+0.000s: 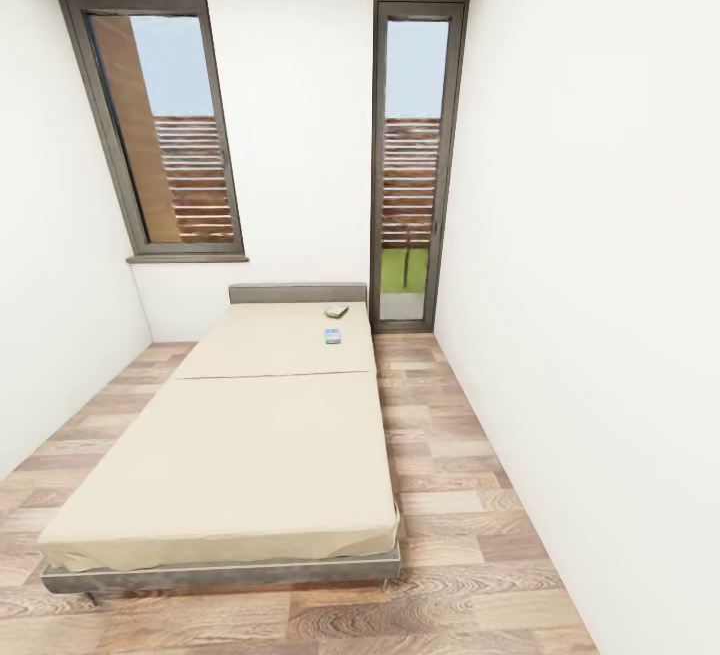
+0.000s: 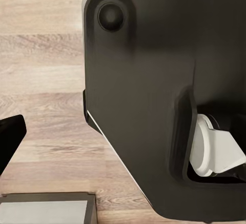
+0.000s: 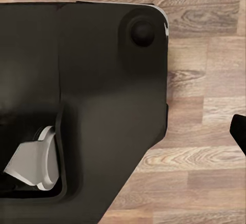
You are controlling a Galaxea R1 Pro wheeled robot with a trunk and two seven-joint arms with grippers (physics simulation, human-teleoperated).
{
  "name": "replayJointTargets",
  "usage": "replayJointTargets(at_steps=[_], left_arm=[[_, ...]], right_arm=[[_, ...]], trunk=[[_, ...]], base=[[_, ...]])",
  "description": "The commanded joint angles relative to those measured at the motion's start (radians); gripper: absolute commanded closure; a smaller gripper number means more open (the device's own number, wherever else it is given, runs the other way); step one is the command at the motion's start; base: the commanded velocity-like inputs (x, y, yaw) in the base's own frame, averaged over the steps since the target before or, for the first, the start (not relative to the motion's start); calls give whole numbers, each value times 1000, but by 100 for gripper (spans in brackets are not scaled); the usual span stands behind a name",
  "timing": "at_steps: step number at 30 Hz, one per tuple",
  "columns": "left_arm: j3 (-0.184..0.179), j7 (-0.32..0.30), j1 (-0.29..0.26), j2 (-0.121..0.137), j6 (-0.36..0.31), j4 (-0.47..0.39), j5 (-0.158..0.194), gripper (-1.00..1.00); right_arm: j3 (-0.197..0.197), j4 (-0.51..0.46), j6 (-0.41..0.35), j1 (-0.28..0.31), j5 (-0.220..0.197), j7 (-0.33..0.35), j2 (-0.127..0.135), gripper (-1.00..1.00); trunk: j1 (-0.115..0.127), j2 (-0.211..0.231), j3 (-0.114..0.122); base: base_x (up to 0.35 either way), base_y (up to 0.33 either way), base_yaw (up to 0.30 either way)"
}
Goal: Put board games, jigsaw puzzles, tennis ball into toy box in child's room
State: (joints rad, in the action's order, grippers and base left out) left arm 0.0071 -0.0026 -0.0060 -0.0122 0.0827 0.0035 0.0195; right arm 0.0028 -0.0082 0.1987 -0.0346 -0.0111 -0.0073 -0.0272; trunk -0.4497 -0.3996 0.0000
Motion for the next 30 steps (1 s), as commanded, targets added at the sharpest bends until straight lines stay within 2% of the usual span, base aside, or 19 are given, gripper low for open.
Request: replayJointTargets(at_steps=[1, 10, 16, 20, 25, 30], left_arm=[[1, 0, 0, 0, 3, 1, 2, -100], [1, -1, 0, 0, 3, 1, 2, -100], [1, 0, 0, 0, 3, 1, 2, -100], [1, 0, 0, 0, 3, 1, 2, -100], [1, 0, 0, 0, 3, 1, 2, -100], [7, 1, 0, -6, 31, -27, 8, -100]], right_arm=[[0, -1, 2, -1, -2, -1, -6, -100], [0, -1, -3, -1, -4, -7, -19, -100], [-3, 0, -7, -1, -6, -7, -45, -100], [-9, 0, -14, -1, -6, -8, -52, -100], [-10, 0, -27, -1, -6, -8, -54, -100], [-8, -11, 1, -1, -2, -26, -26, -100]], trunk=[[0, 0, 0], [0, 0, 0], [0, 0, 0], [0, 0, -2], [0, 0, -4], [0, 0, -4]], base=[[0, 0, 0], [0, 0, 0], [0, 0, 0], [0, 0, 0], [0, 0, 0], [0, 0, 0]])
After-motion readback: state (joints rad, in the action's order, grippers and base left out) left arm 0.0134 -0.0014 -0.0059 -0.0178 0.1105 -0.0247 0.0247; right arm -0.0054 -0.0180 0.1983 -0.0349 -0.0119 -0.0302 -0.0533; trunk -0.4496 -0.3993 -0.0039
